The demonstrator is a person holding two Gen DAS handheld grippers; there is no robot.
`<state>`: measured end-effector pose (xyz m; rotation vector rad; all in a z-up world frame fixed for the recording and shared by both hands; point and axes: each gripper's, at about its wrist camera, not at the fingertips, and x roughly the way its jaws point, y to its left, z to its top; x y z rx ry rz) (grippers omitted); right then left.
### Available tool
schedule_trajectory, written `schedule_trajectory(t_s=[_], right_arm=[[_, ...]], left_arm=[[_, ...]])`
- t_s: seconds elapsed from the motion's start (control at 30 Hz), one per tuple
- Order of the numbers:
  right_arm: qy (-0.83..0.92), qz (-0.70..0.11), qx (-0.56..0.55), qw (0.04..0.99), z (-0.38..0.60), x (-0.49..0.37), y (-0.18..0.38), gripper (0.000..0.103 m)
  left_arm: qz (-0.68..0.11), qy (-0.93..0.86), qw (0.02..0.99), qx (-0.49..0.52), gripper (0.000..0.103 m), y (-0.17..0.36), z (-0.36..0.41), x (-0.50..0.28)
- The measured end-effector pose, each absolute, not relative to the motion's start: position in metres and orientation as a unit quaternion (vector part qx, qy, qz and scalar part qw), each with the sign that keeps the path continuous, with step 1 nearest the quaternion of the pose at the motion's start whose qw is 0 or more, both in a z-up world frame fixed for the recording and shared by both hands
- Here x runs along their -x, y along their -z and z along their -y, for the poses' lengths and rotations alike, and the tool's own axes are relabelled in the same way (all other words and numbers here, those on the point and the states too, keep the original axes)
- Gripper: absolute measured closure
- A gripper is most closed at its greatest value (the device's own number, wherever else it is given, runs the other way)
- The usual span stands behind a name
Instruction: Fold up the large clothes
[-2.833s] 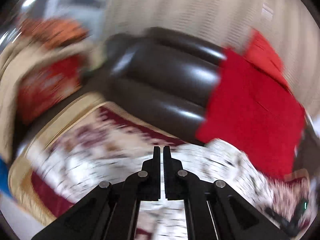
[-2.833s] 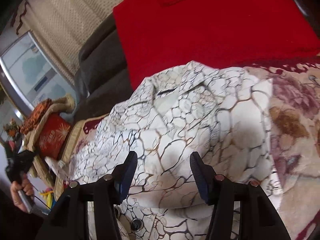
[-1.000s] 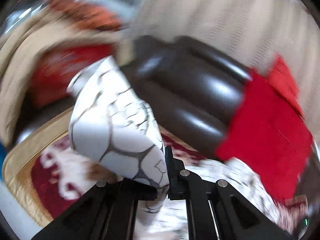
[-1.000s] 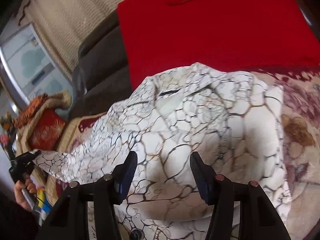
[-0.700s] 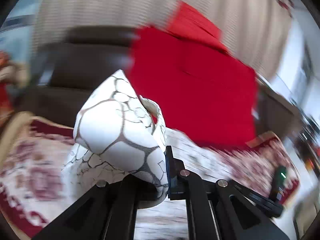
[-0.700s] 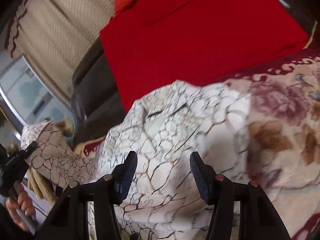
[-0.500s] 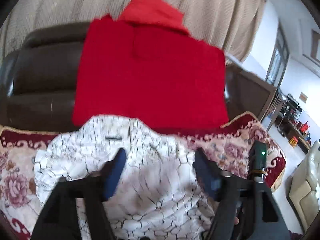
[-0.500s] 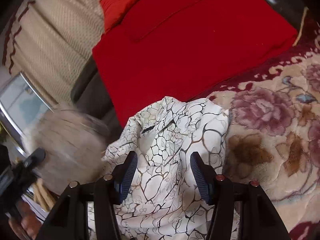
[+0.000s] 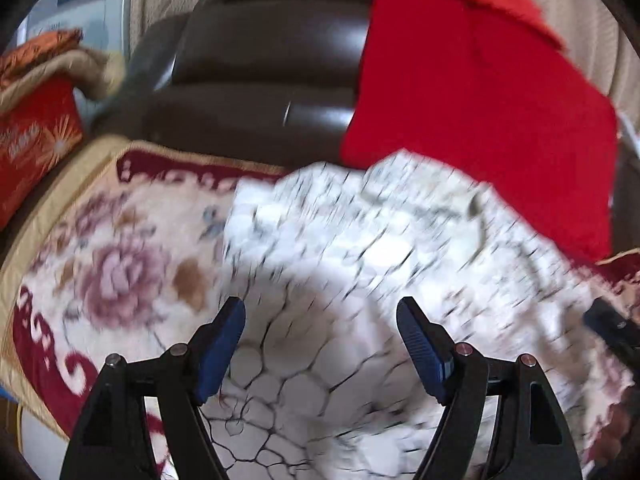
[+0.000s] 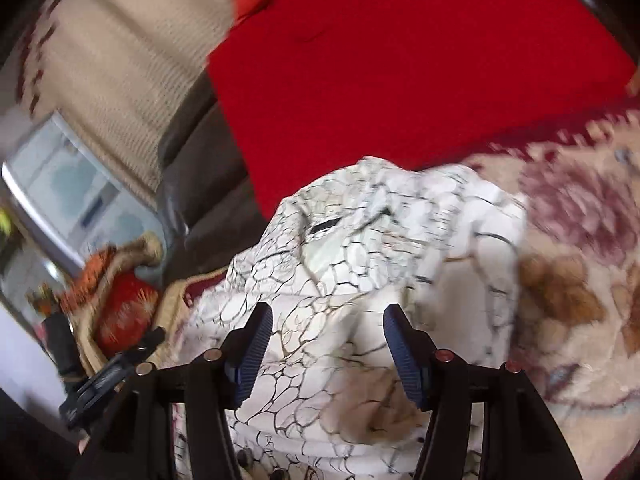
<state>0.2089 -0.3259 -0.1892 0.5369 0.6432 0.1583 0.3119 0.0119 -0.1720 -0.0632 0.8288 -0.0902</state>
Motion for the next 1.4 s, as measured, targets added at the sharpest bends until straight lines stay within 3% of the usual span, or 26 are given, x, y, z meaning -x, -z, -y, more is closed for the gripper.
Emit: schedule_trajectory(t_s=[0.1,0.17,0.23,0.47,0.67,0.9,0.97,1.03,1.4], right_arm=[[-0.068,-0.353,-0.192,0.913,0.3,-0.217,0.201,0.049],[-0.046,-0.423,-0.153,0.892,0.288,-0.231,0.228,0.061],[-0.022,-0.448,-0.116,0.886,0.279,-0.235,0.241,0.064],[-0.044,-0.364,-0.098,0.925,0.262,-0.224,0.212,0.061],[-0.024,-0.437,-0.067,0.896,0.239,-0.25,0.244,0.061],[-0.011,-0.391,-0.113,0.913,0.254,-0.262,0.221,0.061],[0.005,-0.427,-0.123,0.896,0.256,-0.276,0.234,0.052],[0.011,-0.462,-0.126,0.878,0.256,-0.284,0.254,0.052],[-0.004,-0.412,-0.112,0.904,0.265,-0.23,0.226,0.052]], left_arm=[[-0.435,0.025,0.9,-0.026,0.024,0.208,0.003,-0.315],[-0.425,0.026,0.903,-0.054,0.024,0.214,0.01,-0.312],[-0.421,0.028,0.905,-0.055,0.024,0.212,0.009,-0.31],[-0.419,0.04,0.906,-0.044,0.023,0.213,0.003,-0.308],[-0.418,0.04,0.907,-0.045,0.023,0.211,0.006,-0.308],[-0.417,0.041,0.907,-0.051,0.023,0.212,0.006,-0.308],[-0.415,0.041,0.907,-0.054,0.022,0.213,0.007,-0.308],[-0.414,0.038,0.907,-0.061,0.022,0.214,0.009,-0.308],[-0.379,0.045,0.922,-0.068,0.018,0.2,0.006,-0.289]])
